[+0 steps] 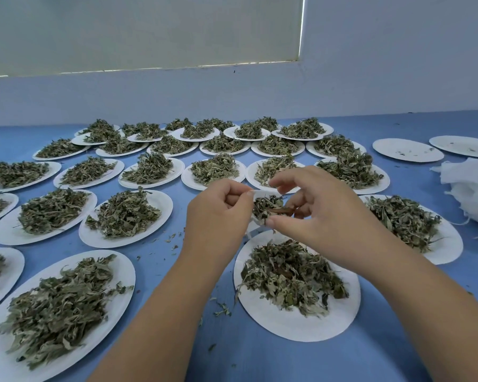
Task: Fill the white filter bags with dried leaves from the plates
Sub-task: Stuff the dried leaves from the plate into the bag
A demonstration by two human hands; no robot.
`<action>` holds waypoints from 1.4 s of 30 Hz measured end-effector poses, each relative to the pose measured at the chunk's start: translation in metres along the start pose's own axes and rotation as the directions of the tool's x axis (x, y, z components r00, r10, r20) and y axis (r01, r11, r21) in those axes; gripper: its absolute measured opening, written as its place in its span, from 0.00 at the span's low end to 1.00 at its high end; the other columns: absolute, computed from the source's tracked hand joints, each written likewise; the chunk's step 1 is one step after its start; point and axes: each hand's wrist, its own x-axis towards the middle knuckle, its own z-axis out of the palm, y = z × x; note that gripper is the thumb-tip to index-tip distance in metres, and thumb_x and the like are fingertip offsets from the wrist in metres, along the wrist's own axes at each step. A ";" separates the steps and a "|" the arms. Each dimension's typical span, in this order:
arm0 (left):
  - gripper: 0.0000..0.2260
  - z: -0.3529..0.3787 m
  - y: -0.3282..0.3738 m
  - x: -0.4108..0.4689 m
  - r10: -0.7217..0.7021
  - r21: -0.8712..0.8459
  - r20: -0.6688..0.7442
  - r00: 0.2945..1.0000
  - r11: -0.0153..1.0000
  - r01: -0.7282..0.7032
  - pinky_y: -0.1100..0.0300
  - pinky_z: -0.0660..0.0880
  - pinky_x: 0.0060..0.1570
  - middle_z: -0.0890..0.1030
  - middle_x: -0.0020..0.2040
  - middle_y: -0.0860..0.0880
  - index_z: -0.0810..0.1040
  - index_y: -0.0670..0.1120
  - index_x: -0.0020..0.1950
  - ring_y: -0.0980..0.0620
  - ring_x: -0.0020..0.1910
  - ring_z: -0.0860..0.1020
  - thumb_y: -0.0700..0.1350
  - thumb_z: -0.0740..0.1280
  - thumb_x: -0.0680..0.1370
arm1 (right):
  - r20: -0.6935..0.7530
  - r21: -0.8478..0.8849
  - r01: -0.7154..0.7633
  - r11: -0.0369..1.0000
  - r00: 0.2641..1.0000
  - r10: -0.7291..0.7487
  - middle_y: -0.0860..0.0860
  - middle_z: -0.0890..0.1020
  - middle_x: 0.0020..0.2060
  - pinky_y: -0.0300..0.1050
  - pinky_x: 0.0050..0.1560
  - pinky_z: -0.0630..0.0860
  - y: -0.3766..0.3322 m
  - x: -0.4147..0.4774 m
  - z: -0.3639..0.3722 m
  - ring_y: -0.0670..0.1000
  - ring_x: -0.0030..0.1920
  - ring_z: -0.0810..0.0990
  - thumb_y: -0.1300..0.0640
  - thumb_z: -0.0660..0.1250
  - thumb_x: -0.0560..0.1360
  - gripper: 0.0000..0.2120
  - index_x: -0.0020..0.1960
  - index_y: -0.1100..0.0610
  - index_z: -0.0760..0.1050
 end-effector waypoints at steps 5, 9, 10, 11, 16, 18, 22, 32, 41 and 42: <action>0.07 0.001 -0.001 0.000 0.015 0.004 0.021 1.000 1.000 -0.015 0.69 0.65 0.24 0.75 0.27 0.59 0.80 0.53 0.39 0.61 0.24 0.69 0.44 0.69 0.77 | -0.029 -0.040 0.022 0.999 0.999 -0.024 0.41 0.75 0.48 0.35 0.45 0.76 -0.001 0.000 0.006 0.39 0.43 0.75 0.52 0.74 0.69 0.15 0.55 0.44 0.76; 0.07 0.002 0.000 -0.002 0.040 -0.011 0.059 0.997 0.999 -0.040 0.69 0.66 0.24 0.76 0.27 0.59 0.80 0.52 0.40 0.61 0.24 0.69 0.43 0.68 0.77 | -0.084 -0.066 0.033 0.997 0.996 -0.038 0.40 0.76 0.42 0.31 0.42 0.73 -0.001 0.000 0.008 0.39 0.42 0.75 0.56 0.73 0.71 0.10 0.50 0.47 0.79; 0.07 0.002 0.001 -0.002 0.044 -0.015 0.074 0.996 0.999 -0.043 0.70 0.65 0.24 0.75 0.27 0.59 0.80 0.52 0.40 0.61 0.24 0.70 0.42 0.68 0.77 | -0.097 -0.063 0.034 0.997 0.994 -0.040 0.40 0.76 0.41 0.31 0.42 0.72 -0.001 0.001 0.008 0.39 0.42 0.75 0.57 0.73 0.71 0.09 0.50 0.48 0.79; 0.08 0.002 0.002 -0.003 0.047 -0.018 0.090 0.995 0.999 -0.046 0.71 0.65 0.24 0.75 0.26 0.60 0.80 0.52 0.40 0.61 0.24 0.70 0.42 0.68 0.77 | -0.109 -0.059 0.035 0.998 0.993 -0.041 0.40 0.77 0.40 0.30 0.42 0.72 -0.001 0.001 0.008 0.39 0.43 0.76 0.58 0.73 0.71 0.09 0.49 0.49 0.79; 0.10 0.004 0.004 -0.006 0.067 -0.066 0.150 0.986 0.996 -0.057 0.74 0.63 0.25 0.75 0.25 0.60 0.79 0.52 0.40 0.63 0.23 0.70 0.39 0.67 0.77 | -0.087 -0.025 0.015 1.000 0.996 -0.017 0.42 0.80 0.36 0.30 0.39 0.72 -0.002 -0.001 0.009 0.38 0.38 0.76 0.60 0.72 0.71 0.07 0.47 0.50 0.80; 0.10 0.004 0.005 -0.006 0.069 -0.078 0.153 0.986 0.995 -0.057 0.74 0.63 0.24 0.75 0.25 0.60 0.80 0.52 0.39 0.63 0.23 0.70 0.39 0.68 0.77 | -0.063 -0.052 0.033 0.998 0.997 -0.036 0.42 0.79 0.35 0.29 0.37 0.70 -0.003 -0.001 0.009 0.37 0.36 0.75 0.59 0.72 0.71 0.07 0.48 0.51 0.80; 0.10 0.004 0.006 -0.005 0.052 -0.088 0.170 0.984 0.995 -0.037 0.73 0.65 0.25 0.75 0.25 0.60 0.80 0.53 0.39 0.63 0.24 0.70 0.39 0.67 0.77 | -0.060 -0.146 0.055 0.988 0.996 -0.064 0.41 0.77 0.37 0.28 0.38 0.68 -0.004 0.000 0.009 0.36 0.39 0.73 0.58 0.72 0.71 0.08 0.49 0.50 0.79; 0.06 0.003 0.007 -0.006 0.047 -0.086 0.192 0.980 0.996 -0.031 0.74 0.64 0.25 0.75 0.24 0.60 0.81 0.47 0.42 0.63 0.23 0.71 0.38 0.67 0.77 | -0.151 -0.145 0.091 0.985 0.982 -0.113 0.41 0.76 0.38 0.34 0.42 0.73 -0.002 0.000 0.007 0.41 0.39 0.76 0.57 0.76 0.68 0.10 0.42 0.49 0.75; 0.09 0.001 0.010 -0.007 0.048 -0.113 0.189 0.981 0.993 -0.027 0.75 0.65 0.25 0.76 0.24 0.59 0.79 0.49 0.40 0.63 0.23 0.74 0.38 0.67 0.78 | -0.042 -0.166 0.168 0.972 0.983 -0.177 0.38 0.81 0.37 0.26 0.39 0.63 0.000 0.000 0.001 0.35 0.41 0.73 0.54 0.72 0.73 0.04 0.44 0.46 0.83; 0.09 0.001 0.011 -0.006 0.044 -0.117 0.181 0.982 0.993 -0.023 0.75 0.65 0.24 0.76 0.24 0.59 0.79 0.49 0.40 0.63 0.22 0.74 0.38 0.67 0.78 | -0.057 -0.140 0.180 0.974 0.980 -0.189 0.38 0.81 0.38 0.26 0.40 0.64 0.000 0.000 -0.001 0.35 0.42 0.74 0.54 0.71 0.74 0.04 0.45 0.46 0.84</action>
